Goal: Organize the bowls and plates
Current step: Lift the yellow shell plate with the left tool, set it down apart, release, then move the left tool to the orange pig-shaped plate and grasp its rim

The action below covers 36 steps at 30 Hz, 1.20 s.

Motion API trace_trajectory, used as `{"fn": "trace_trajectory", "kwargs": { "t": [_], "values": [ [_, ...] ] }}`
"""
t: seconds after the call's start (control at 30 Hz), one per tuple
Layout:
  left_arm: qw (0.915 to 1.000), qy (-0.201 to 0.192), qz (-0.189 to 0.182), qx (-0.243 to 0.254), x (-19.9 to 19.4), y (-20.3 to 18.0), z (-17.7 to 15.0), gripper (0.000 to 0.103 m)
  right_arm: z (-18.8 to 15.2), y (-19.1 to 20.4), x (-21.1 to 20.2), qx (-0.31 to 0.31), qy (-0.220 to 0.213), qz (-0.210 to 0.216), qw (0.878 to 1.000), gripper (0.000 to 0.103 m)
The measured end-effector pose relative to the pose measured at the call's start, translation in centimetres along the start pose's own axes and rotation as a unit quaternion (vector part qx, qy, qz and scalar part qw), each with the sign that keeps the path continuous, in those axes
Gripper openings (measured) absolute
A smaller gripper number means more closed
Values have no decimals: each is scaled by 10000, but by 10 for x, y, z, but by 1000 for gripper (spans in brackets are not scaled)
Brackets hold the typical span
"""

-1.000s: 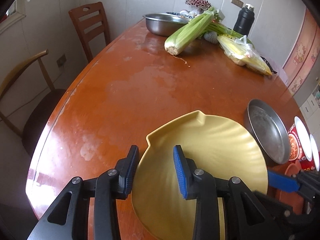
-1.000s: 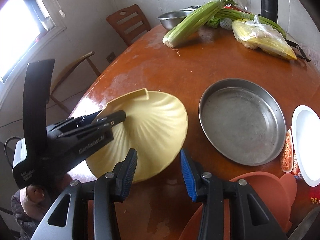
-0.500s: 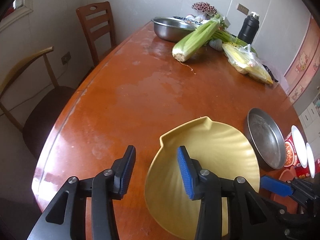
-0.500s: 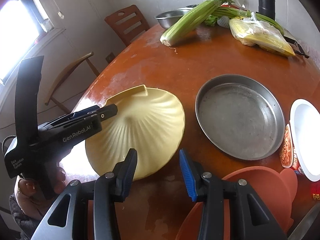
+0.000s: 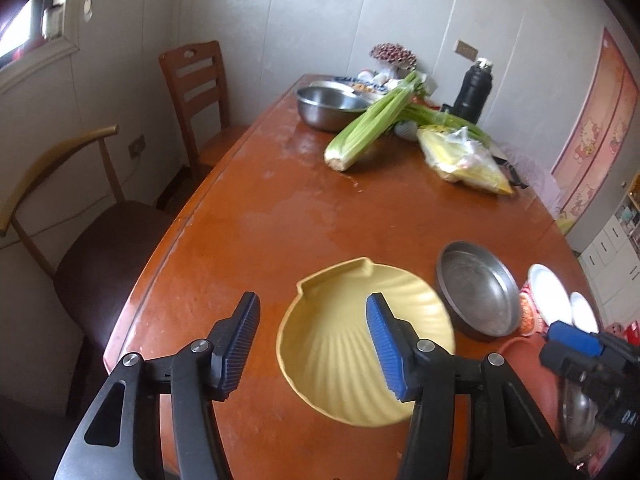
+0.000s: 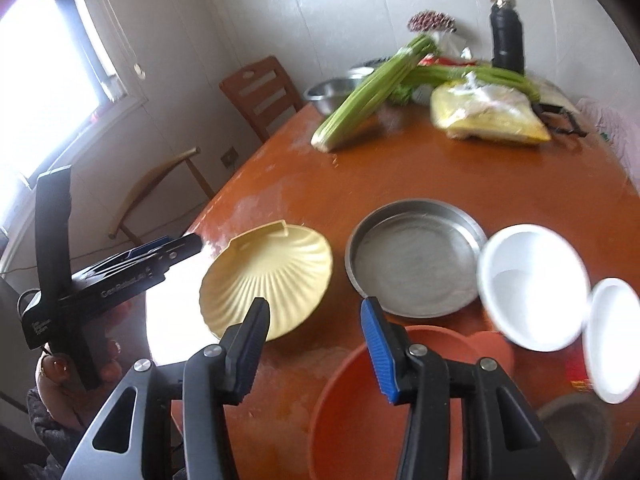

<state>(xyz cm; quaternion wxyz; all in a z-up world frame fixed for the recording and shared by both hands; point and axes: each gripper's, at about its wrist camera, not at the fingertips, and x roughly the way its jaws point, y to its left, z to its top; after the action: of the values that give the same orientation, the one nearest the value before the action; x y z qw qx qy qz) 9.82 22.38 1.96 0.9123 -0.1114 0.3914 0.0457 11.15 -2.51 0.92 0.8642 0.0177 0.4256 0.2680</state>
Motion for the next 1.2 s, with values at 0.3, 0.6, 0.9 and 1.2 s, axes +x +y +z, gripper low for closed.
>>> {"fn": "trace_trajectory", "kwargs": {
  "t": [0.3, 0.6, 0.9, 1.2],
  "values": [
    [9981, 13, -439, 443, -24, -47, -22, 60, -13, -37, -47, -90, -238, -466, 9986, 55],
    [9940, 208, -618, 883, -29, -97, -45, 60, -29, -74, -70, 182, -313, -645, 9973, 55],
    [9900, 534, -882, 968, -18, -128, -79, 60, -46, -93, -61, 213, -105, -841, 9962, 55],
    [9868, 927, -906, 971, -8, -138, -105, 60, -48, -93, -47, 32, -22, -902, 9959, 55]
  ]
}}
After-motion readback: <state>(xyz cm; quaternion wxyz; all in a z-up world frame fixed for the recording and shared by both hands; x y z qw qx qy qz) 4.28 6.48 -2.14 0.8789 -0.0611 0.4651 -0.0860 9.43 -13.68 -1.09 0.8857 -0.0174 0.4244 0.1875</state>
